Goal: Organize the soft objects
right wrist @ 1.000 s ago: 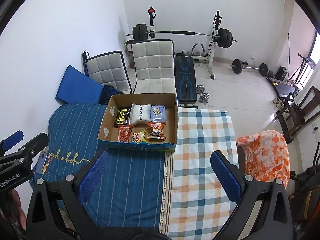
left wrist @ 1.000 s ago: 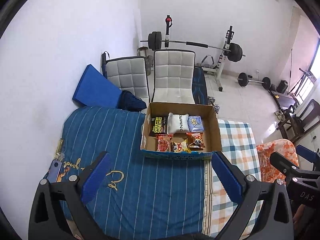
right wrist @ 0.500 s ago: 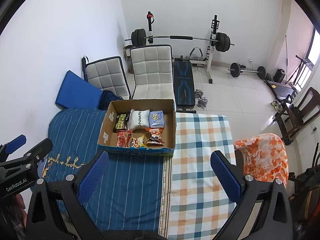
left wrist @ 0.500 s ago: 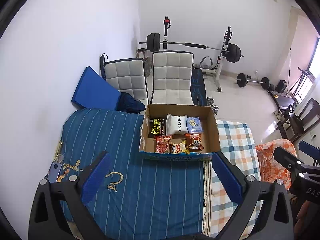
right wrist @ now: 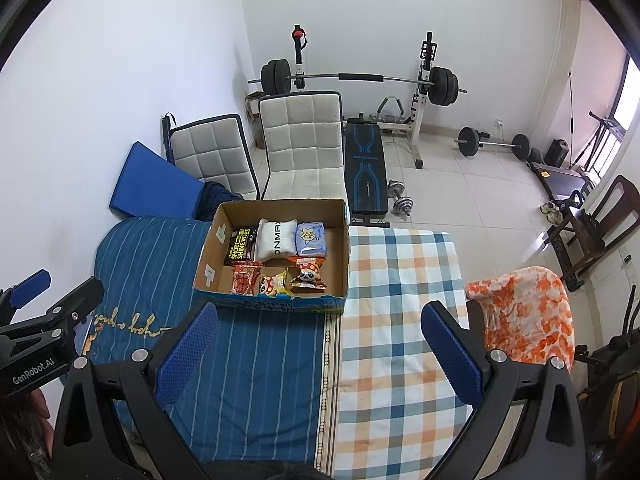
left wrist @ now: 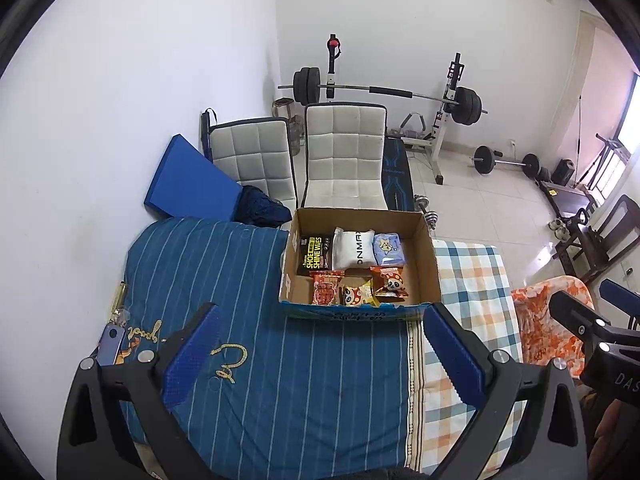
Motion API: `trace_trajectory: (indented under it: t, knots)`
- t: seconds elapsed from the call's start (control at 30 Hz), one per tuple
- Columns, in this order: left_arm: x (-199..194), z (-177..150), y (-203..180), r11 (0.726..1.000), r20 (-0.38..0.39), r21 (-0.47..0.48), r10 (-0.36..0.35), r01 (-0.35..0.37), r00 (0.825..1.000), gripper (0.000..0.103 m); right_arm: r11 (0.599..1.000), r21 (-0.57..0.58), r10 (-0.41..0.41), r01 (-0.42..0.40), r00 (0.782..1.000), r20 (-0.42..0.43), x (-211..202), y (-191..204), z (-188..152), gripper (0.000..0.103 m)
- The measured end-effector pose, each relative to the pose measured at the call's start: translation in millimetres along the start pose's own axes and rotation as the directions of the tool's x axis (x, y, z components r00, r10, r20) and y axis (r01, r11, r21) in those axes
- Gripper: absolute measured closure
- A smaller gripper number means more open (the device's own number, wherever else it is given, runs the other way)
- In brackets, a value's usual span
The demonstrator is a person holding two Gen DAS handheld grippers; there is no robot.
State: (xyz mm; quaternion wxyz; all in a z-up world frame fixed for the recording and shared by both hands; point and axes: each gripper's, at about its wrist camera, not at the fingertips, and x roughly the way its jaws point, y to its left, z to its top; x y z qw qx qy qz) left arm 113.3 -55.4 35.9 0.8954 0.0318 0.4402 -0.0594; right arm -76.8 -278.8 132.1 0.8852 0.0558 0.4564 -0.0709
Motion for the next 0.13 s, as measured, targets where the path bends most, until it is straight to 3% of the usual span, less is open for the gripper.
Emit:
trace_trajectory:
  t: [0.13]
  knots:
    - [-0.1, -0.1, 0.4, 1.0, 0.006, 0.002, -0.003, 0.003, 1.0, 0.0, 1.0, -0.003, 0.001, -0.001, 1.0, 0.001, 0.4, -0.1, 0.2, 0.0]
